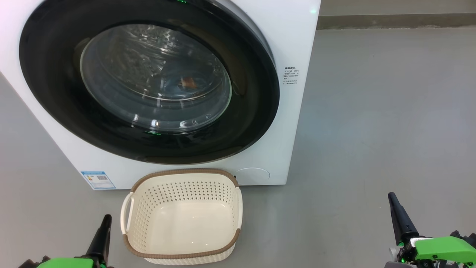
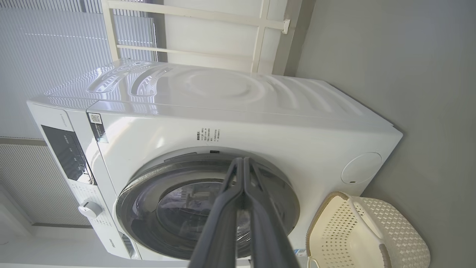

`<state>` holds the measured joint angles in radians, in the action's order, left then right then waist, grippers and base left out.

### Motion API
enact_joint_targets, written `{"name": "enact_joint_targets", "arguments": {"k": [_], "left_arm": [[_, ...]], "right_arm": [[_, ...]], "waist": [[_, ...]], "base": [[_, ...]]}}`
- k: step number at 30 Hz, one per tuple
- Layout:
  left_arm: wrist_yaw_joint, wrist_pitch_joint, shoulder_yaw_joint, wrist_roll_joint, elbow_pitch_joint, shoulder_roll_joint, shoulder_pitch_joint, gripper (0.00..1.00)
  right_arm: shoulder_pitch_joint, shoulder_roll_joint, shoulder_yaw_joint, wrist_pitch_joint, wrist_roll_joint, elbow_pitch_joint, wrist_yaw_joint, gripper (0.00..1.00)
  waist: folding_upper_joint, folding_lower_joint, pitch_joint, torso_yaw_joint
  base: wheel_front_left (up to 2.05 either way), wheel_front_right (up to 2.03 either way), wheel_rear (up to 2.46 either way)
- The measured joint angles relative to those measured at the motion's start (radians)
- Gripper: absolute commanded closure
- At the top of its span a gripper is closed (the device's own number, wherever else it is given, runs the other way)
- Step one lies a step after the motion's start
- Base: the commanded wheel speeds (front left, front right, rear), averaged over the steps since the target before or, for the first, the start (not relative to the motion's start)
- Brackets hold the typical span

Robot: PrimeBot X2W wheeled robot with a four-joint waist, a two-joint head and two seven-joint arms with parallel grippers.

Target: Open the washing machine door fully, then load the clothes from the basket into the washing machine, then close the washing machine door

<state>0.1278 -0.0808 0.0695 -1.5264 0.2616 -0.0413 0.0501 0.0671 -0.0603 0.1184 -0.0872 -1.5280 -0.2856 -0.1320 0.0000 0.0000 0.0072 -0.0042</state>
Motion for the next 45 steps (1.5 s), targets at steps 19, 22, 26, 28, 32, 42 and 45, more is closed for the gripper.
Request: {"name": "enact_joint_targets", "arguments": {"k": [19,22,26,28,32,42,45], "left_arm": [[0.0,-0.025,0.006,-0.077,0.002,0.0,0.017,1.0],[0.0,-0.026,0.006,-0.077,0.002,0.0,0.017,1.0],[0.0,-0.026,0.006,-0.077,0.002,0.0,0.017,1.0],[0.0,-0.026,0.006,-0.077,0.002,0.0,0.017,1.0],[0.0,-0.026,0.006,-0.077,0.002,0.0,0.017,1.0],[0.0,-0.026,0.007,-0.077,0.002,0.0,0.017,1.0],[0.0,-0.026,0.007,-0.077,0.002,0.0,0.017,1.0]], "right_arm": [[0.0,0.013,0.019,-0.018,-0.069,0.011,0.0,1.0],[0.0,0.013,0.019,-0.018,-0.069,0.011,0.0,1.0],[0.0,0.013,0.019,-0.018,-0.069,0.011,0.0,1.0],[0.0,0.013,0.019,-0.018,-0.069,0.011,0.0,1.0],[0.0,0.013,0.019,-0.018,-0.069,0.011,0.0,1.0],[0.0,0.014,0.019,-0.018,-0.069,0.011,0.0,1.0],[0.0,0.014,0.019,-0.018,-0.069,0.011,0.0,1.0]], "waist": [[0.0,0.0,-0.004,0.004],[0.0,0.0,-0.004,0.004],[0.0,0.0,-0.004,0.004],[0.0,0.0,-0.004,0.004],[0.0,0.0,-0.004,0.004],[0.0,0.0,-0.004,0.004],[0.0,0.0,-0.004,0.004]], "base": [[0.0,0.0,0.0],[0.0,0.0,0.0],[0.0,0.0,0.0],[0.0,0.0,0.0],[0.0,0.0,0.0],[0.0,0.0,0.0],[0.0,0.0,0.0]]}}
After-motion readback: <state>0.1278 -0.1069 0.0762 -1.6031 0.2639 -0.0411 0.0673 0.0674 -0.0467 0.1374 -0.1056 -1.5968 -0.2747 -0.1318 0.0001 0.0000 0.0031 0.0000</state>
